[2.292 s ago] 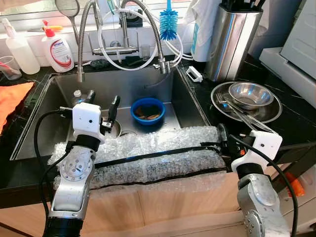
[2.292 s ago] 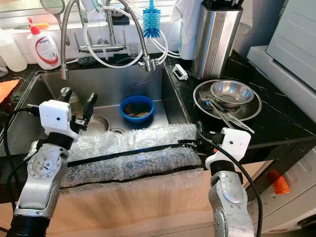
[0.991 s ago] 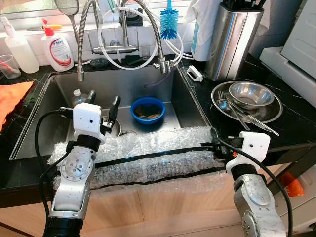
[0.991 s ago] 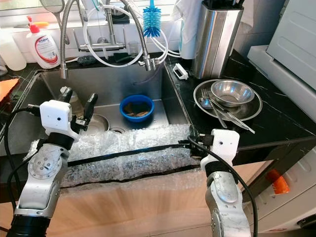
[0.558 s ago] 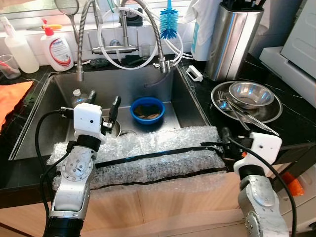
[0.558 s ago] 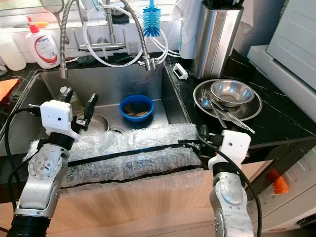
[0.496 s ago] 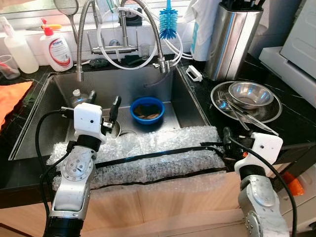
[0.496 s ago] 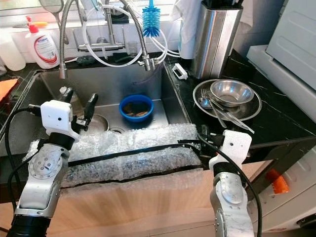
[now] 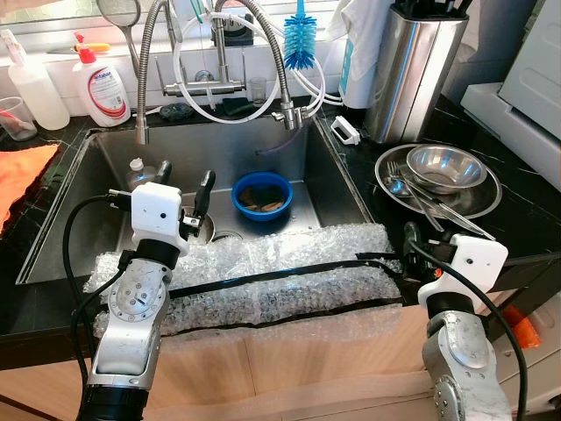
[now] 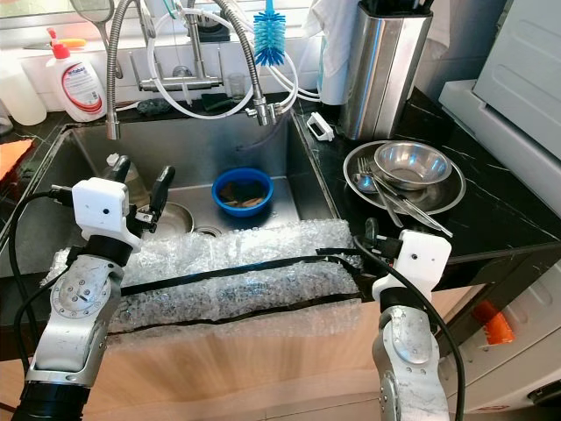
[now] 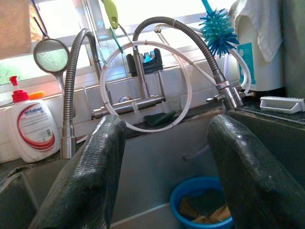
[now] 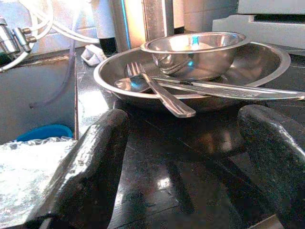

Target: Kitchen organization

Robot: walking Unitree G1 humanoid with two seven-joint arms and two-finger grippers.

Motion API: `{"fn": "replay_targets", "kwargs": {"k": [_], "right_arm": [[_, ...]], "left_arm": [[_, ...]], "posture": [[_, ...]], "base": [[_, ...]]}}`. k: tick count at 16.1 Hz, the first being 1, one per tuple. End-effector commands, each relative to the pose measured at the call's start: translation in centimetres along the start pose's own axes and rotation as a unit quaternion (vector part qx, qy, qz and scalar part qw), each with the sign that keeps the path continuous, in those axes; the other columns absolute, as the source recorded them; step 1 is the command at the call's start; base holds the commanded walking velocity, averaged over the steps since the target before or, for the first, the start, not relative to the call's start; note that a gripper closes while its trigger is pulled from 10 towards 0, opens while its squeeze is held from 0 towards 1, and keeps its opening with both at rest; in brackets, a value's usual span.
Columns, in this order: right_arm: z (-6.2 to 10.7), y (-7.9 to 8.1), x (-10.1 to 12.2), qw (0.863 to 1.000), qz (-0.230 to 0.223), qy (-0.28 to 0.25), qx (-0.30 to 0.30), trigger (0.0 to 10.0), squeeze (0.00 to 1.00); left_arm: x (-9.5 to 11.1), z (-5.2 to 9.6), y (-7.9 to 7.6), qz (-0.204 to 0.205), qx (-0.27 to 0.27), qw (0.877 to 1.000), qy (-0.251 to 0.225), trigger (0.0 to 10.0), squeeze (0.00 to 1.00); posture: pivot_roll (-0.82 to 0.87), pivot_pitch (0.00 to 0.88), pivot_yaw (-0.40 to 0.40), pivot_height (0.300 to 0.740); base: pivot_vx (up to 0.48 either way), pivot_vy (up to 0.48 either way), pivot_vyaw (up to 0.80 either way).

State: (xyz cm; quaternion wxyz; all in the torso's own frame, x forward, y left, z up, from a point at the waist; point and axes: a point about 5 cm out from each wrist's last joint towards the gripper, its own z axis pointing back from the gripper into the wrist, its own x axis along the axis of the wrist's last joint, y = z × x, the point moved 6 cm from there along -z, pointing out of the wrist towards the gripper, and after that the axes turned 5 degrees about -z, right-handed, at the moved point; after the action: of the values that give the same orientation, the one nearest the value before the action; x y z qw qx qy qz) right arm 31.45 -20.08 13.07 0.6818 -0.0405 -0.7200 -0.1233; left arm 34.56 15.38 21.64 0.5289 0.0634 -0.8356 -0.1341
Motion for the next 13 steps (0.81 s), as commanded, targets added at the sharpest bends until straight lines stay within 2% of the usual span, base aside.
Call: {"fn": "replay_targets", "kwargs": {"k": [1, 2, 3, 4, 13], "right_arm": [[0.0, -0.2, -0.3, 1.000, 0.001, 0.003, -0.008, 10.0, 0.00], [0.0, -0.3, -0.3, 1.000, -0.001, 0.002, -0.010, 4.2, 0.00], [-0.1, -0.2, -0.1, 1.000, 0.001, -0.002, -0.006, 0.0, 0.00], [-0.2, -0.2, -0.1, 1.000, 0.001, -0.001, -0.004, 10.0, 0.00], [-1.7, 0.4, 0.4, 1.000, -0.006, -0.015, -0.002, 10.0, 0.00]], "left_arm": [[0.2, -0.3, 0.0, -0.008, -0.006, 1.000, -0.005, 10.0, 0.00], [0.3, -0.3, -0.1, -0.009, -0.007, 1.000, -0.006, 10.0, 0.00], [0.2, -0.3, -0.1, -0.009, -0.007, 1.000, -0.005, 10.0, 0.00], [0.3, -0.3, -0.1, -0.009, -0.007, 1.000, -0.006, 10.0, 0.00], [0.2, -0.3, -0.1, -0.012, -0.006, 1.000, -0.005, 10.0, 0.00]], "posture": [[-0.06, 0.000, 0.018, 0.740], [-0.06, 0.000, 0.019, 0.740], [-0.06, 0.000, 0.020, 0.740], [-0.06, 0.000, 0.018, 0.740], [-0.06, 0.000, 0.021, 0.740]], "base": [[0.000, 0.000, 0.00], [0.000, 0.000, 0.00], [0.000, 0.000, 0.00], [0.000, 0.000, 0.00], [0.000, 0.000, 0.00]]}}
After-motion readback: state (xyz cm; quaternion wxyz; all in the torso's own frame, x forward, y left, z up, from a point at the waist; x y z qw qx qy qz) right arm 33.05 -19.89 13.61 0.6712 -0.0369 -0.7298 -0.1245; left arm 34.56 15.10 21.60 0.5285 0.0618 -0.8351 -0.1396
